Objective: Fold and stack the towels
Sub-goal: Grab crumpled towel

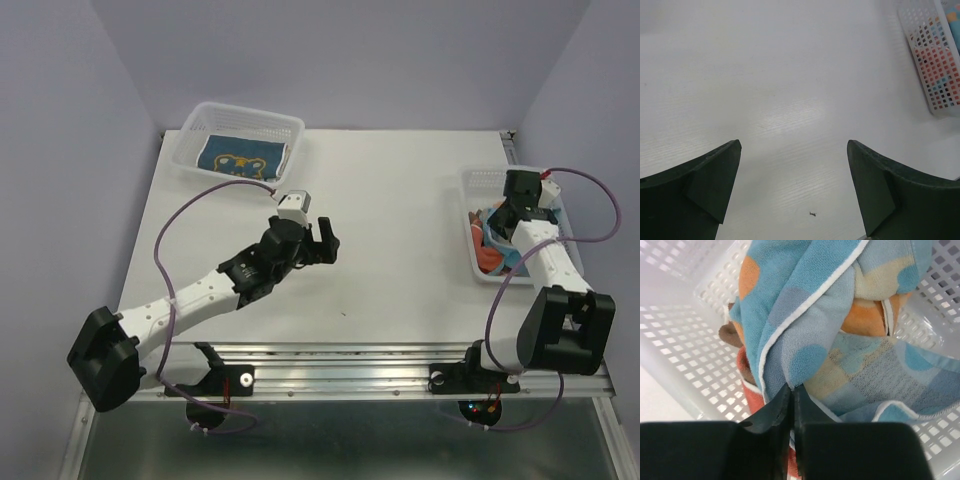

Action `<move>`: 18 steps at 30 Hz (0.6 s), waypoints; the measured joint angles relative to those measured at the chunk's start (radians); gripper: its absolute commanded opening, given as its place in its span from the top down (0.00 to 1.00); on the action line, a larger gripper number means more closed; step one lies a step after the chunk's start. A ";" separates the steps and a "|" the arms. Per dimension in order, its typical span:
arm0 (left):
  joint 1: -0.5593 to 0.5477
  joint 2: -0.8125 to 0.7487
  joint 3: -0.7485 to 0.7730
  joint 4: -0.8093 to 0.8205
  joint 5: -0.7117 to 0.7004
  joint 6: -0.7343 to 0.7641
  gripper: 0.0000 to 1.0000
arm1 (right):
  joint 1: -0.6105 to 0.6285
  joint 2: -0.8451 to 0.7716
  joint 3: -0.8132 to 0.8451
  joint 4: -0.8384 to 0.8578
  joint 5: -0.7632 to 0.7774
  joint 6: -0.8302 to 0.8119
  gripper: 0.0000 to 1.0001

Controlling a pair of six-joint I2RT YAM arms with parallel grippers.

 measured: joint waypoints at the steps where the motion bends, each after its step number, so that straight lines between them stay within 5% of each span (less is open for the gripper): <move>1: -0.001 -0.013 -0.007 0.000 -0.004 -0.002 0.01 | 0.000 -0.014 0.000 -0.002 -0.005 0.000 0.99; 12: -0.001 -0.122 -0.093 0.012 -0.035 -0.015 0.01 | 0.000 -0.204 0.092 -0.051 -0.071 -0.039 0.99; 18: -0.001 -0.156 -0.116 0.021 -0.051 -0.029 0.01 | 0.000 -0.208 0.390 -0.089 -0.251 -0.105 0.99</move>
